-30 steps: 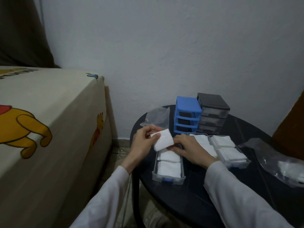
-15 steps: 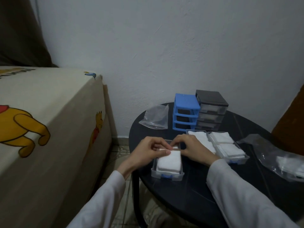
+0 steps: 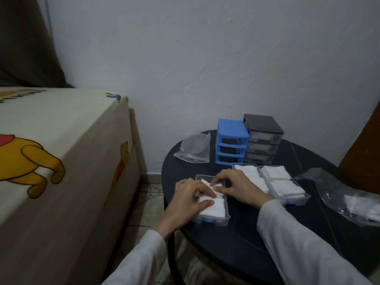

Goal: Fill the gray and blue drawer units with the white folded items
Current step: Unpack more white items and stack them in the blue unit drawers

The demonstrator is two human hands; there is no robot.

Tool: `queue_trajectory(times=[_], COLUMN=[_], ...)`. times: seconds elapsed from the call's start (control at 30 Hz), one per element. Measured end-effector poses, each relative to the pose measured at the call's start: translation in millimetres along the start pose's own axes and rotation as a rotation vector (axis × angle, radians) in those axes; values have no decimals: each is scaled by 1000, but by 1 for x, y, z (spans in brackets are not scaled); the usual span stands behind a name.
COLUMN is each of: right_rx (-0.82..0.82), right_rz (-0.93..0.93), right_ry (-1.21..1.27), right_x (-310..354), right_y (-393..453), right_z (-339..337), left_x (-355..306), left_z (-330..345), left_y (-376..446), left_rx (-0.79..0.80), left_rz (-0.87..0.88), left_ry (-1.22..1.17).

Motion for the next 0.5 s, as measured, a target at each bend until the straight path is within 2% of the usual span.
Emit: queue_trajectory(times=[0.2, 0.3, 0.37, 0.5], right_rx=[-25, -72, -105, -138], right_rz=[21, 33, 44, 79], right_ry=[45, 94, 95, 89], right_x=[2, 2, 2, -4], right_y=[-2, -7, -10, -24], right_z=[-5, -13, -20, -35], left_x=[9, 6, -6, -23], left_z=[-9, -12, -9, 22], left_y=[-2, 3, 6, 10], left_rx=[-139, -151, -98, 172], left_rz=[-79, -72, -51, -83], left_ry=[-143, -118, -92, 46])
Point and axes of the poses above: each hand's wrist, its own y-axis towards the middle knuckle, its own z-axis out of the palm, x = y × z, the point moved 7 cm from there along y, towards the middle knuckle, and after that the axes turned 3 degrees about -x, right-handed, at the moved point
